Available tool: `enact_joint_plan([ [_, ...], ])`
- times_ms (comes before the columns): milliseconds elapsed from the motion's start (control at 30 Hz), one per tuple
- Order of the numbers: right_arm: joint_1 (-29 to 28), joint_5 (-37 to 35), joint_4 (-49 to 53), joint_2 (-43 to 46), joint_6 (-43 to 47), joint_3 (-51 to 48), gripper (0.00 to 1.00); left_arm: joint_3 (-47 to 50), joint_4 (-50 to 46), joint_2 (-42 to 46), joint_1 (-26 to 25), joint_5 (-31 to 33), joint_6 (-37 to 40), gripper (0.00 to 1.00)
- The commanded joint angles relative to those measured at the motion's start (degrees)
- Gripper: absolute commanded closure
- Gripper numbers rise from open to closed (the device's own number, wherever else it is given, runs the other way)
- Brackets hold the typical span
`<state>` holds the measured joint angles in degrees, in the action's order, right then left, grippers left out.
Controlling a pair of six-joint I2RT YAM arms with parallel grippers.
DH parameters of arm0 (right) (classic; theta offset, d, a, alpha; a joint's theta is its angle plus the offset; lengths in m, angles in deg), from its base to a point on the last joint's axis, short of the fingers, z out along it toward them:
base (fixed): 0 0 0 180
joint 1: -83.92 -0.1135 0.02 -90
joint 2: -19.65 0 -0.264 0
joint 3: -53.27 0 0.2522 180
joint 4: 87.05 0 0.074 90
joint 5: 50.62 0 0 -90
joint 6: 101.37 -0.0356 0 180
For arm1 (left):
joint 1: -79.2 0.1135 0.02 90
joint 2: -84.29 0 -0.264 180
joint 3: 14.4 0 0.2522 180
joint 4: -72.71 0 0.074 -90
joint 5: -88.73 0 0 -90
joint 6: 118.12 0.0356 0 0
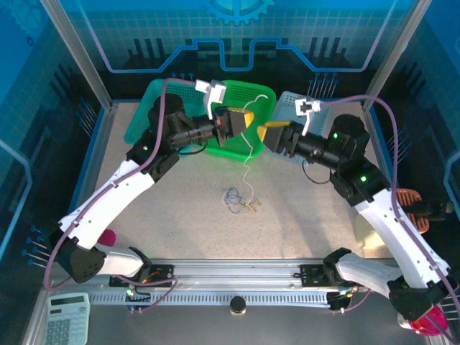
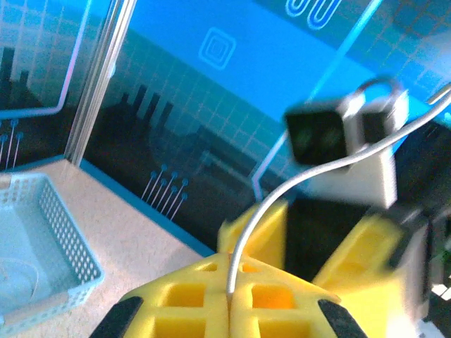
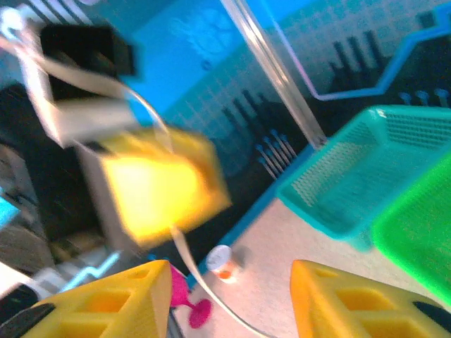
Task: Untangle the cables
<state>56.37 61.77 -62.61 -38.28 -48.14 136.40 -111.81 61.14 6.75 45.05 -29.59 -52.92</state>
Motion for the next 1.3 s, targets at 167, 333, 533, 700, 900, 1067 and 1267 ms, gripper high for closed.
enact_joint_plan([
  [167,1.52,-9.95,4.18,8.98,2.78,-20.1,0.41,-7.44,-0.72,-1.74,-0.31,0.73,-0.63,1.0],
  [333,1.53,-10.97,0.13,8.86,5.02,-31.33,0.28,-9.33,-0.31,-2.15,-0.3,0.64,-1.39,1.0],
  [533,0.64,-6.08,-7.92,3.32,9.6,-38.93,0.2,-11.32,-0.55,-2.2,-0.31,1.49,-1.4,1.0],
  [700,-2.99,-6.76,-12.35,-0.25,12.22,-42.5,0.17,-12.14,-1.14,-2.01,-0.3,1.83,-1.22,1.0],
  [900,-6.73,-7.94,-18.34,-4.84,11.8,-43.62,0.16,-12.45,-1.3,-2.09,-0.56,2.05,-1.29,1.0],
  [1067,-8.73,-9.41,-21.4,-10.33,11.63,-42.24,0.17,-12.69,-1.48,-2.0,-0.5,2.19,-1.22,1.0],
  [1267,-9.19,-10.04,-23.85,-14.7,11.3,-40.85,0.2,-12.76,-1.21,-1.92,-0.66,2.21,-1.23,1.0],
])
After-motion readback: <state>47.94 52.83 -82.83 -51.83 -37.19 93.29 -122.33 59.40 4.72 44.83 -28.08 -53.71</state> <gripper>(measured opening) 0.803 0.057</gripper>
